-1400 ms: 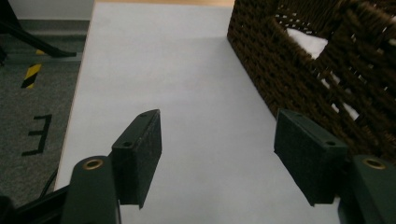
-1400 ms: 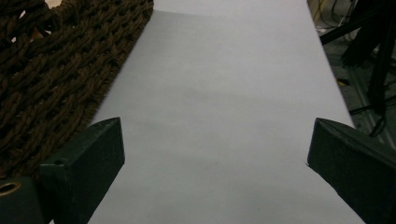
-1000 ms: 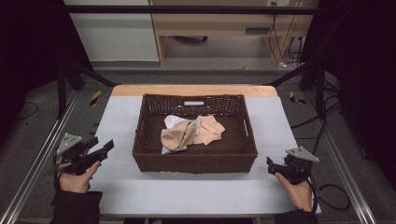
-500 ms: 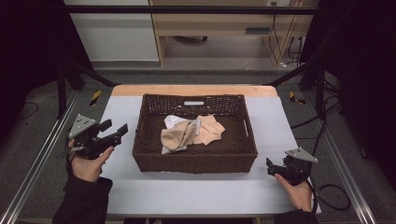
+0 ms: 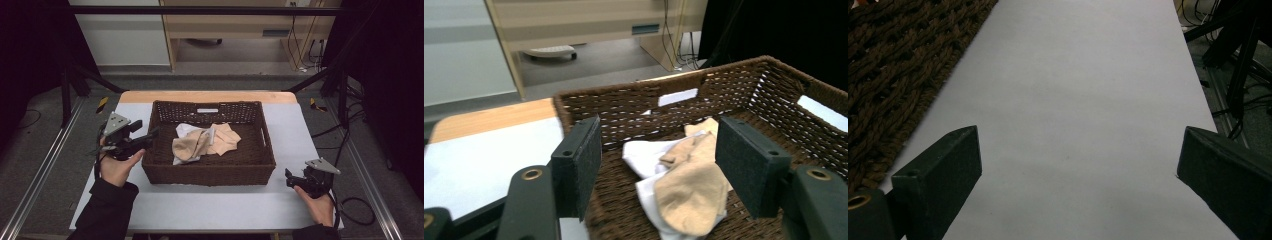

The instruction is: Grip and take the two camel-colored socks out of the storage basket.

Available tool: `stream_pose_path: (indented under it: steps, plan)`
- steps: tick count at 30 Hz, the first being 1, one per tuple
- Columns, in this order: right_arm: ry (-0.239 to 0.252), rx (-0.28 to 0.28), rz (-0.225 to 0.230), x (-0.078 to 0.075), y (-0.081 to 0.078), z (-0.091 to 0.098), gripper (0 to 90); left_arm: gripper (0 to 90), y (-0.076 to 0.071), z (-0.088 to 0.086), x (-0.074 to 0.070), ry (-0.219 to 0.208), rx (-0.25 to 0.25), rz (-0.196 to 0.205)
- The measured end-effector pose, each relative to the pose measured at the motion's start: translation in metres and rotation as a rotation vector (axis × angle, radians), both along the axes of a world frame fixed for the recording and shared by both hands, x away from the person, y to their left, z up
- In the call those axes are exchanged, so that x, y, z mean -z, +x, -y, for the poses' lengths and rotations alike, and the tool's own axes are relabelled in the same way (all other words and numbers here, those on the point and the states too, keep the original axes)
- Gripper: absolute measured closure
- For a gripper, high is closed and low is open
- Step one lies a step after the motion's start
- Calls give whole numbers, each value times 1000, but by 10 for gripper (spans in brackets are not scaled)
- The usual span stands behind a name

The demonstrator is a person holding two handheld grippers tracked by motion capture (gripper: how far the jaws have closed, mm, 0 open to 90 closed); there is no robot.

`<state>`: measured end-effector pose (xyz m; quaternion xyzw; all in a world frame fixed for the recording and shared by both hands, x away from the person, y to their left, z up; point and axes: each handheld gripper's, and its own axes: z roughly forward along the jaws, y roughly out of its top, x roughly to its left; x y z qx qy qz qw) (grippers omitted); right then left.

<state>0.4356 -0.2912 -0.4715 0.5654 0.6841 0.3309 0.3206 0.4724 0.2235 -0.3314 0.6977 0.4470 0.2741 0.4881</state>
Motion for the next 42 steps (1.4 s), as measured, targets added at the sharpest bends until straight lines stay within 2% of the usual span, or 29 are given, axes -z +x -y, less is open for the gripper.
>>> stream_pose_path:
  steps: [1, 7, 14, 21, 26, 27, 31, 38, 42]
  plan:
    - [-1, 0, 0, 0, 0, 0, 44, 350, 3, 8, 1, 4, 7, 1]
    - [3, -2, 1, 0, 0, 0, 44, 368, 17, 29, 2, 32, 28, -3]
    - [-6, -2, -1, 0, 0, 0, 44, 385, 33, 42, 10, 74, 33, -4]
    - [-9, -3, -5, 1, 1, 0, 44, 403, 42, 50, 16, 87, 60, -18]
    - [-8, -4, -9, 1, 1, 0, 45, 414, 51, 56, 26, 124, 74, -57]
    - [-8, -4, -9, 1, 1, 0, 45, 417, 51, 56, 26, 124, 74, -57]
    - [-11, -3, -13, 1, 1, 0, 45, 437, 58, 58, 34, 128, 83, -101]
    - [-22, -5, -17, 2, 2, 0, 46, 447, 66, 58, 38, 107, 90, -93]
    - [-19, -1, -16, 2, 2, 0, 45, 447, 71, 61, 45, 137, 94, -99]
